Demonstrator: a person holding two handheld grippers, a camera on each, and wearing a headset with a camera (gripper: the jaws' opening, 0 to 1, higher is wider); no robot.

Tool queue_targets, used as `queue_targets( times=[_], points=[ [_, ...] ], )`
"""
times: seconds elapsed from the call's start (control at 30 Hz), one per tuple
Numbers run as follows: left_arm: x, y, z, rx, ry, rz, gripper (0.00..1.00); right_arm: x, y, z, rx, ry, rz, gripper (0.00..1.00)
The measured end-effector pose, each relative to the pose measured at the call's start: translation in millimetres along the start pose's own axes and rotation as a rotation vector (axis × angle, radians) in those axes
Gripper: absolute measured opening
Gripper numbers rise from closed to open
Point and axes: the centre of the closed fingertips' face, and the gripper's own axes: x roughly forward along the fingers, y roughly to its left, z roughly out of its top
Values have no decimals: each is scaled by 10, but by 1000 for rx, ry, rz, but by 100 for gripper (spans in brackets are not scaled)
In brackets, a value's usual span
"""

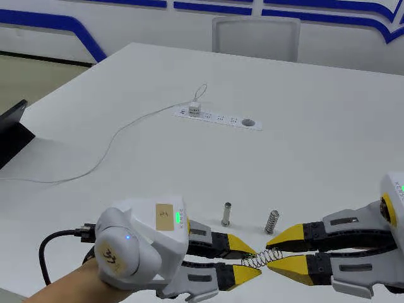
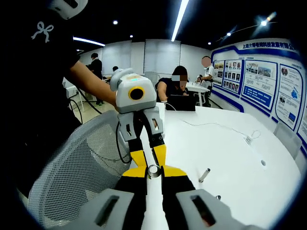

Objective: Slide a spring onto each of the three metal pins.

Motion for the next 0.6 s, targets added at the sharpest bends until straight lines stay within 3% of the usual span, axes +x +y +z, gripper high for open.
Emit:
queue_targets(
  times=[0.17, 0.23, 0.6],
  points=[
    [11, 6, 6, -8, -3, 5, 9, 27, -10, 55, 23, -27, -12, 11],
    [-3, 7, 25, -39, -26, 5, 10, 29, -3, 88, 34, -43, -12, 11],
    [-21, 48, -11, -38, -24, 39, 10, 90, -48, 90, 65, -41, -45, 9]
  ],
)
